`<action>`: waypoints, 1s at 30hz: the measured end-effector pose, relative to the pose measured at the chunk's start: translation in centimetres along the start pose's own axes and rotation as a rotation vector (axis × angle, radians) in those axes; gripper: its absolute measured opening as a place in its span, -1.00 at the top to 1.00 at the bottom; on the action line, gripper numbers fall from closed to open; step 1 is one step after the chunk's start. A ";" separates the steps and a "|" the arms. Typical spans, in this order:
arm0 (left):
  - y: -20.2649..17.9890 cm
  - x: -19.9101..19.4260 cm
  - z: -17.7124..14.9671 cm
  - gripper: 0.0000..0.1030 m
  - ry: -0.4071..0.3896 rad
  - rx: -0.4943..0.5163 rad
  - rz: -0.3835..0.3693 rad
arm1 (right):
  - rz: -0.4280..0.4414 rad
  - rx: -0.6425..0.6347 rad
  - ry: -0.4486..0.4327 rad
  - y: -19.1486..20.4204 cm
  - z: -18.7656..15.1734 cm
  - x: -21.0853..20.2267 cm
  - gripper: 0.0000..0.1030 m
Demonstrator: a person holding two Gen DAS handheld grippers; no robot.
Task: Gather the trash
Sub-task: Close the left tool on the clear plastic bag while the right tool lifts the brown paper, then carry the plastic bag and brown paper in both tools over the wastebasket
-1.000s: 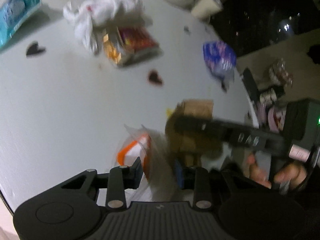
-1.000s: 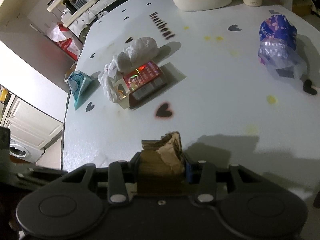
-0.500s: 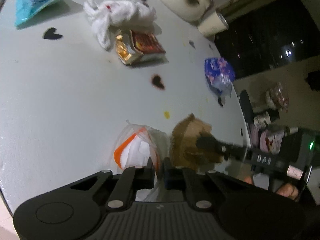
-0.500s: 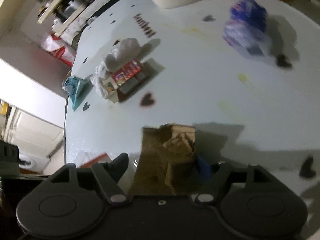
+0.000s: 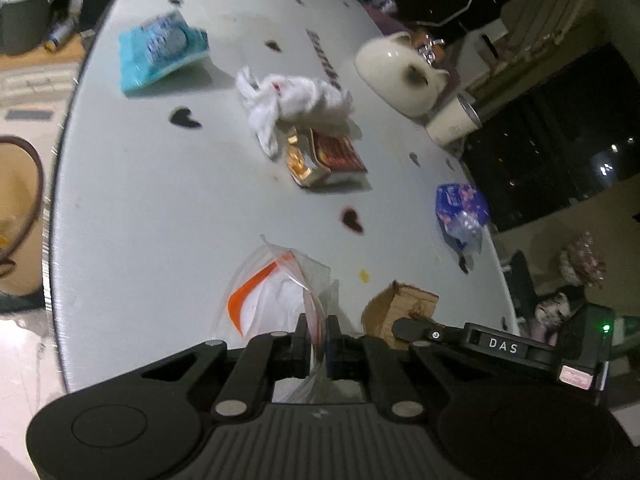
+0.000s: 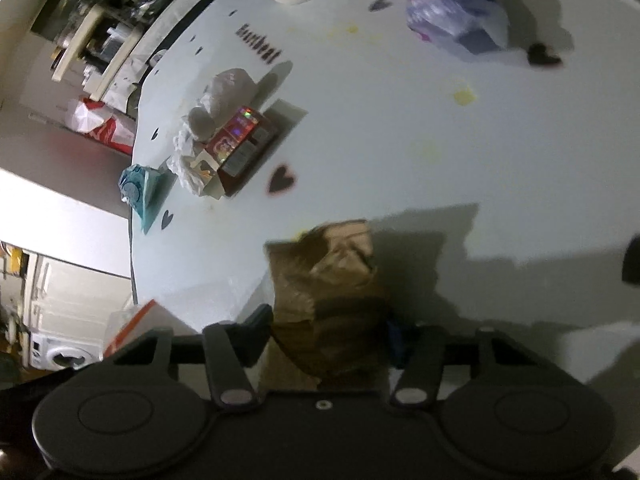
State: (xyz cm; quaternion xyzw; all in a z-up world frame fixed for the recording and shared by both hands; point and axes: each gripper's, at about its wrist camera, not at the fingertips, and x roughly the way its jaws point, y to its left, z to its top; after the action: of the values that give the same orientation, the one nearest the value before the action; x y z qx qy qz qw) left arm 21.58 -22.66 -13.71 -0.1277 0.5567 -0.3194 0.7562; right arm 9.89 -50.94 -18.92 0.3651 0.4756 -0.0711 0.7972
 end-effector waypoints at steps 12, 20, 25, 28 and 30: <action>-3.3 -4.2 -1.7 0.89 -0.144 0.135 0.154 | -0.009 -0.240 -0.080 4.2 -1.2 -3.0 0.15; -5.1 -7.1 -2.3 0.89 -0.245 0.193 0.211 | -0.007 -0.323 -0.181 7.1 -1.2 -6.1 0.15; -5.5 -9.1 -2.5 0.89 -0.304 0.204 0.256 | 0.013 -0.387 -0.231 9.6 -1.3 -7.5 0.15; -5.0 -10.3 -2.5 0.89 -0.330 0.197 0.292 | 0.024 -0.427 -0.249 11.5 -1.5 -7.7 0.15; -4.3 -11.2 -2.4 0.89 -0.346 0.180 0.309 | 0.026 -0.453 -0.256 12.8 -1.6 -7.5 0.15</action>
State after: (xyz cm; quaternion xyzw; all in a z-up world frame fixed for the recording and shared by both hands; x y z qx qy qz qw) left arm 15.91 -18.56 -3.64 -0.0257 0.4012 -0.2218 0.8883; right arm 10.66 -42.43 -6.73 0.1716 0.3700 0.0019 0.9130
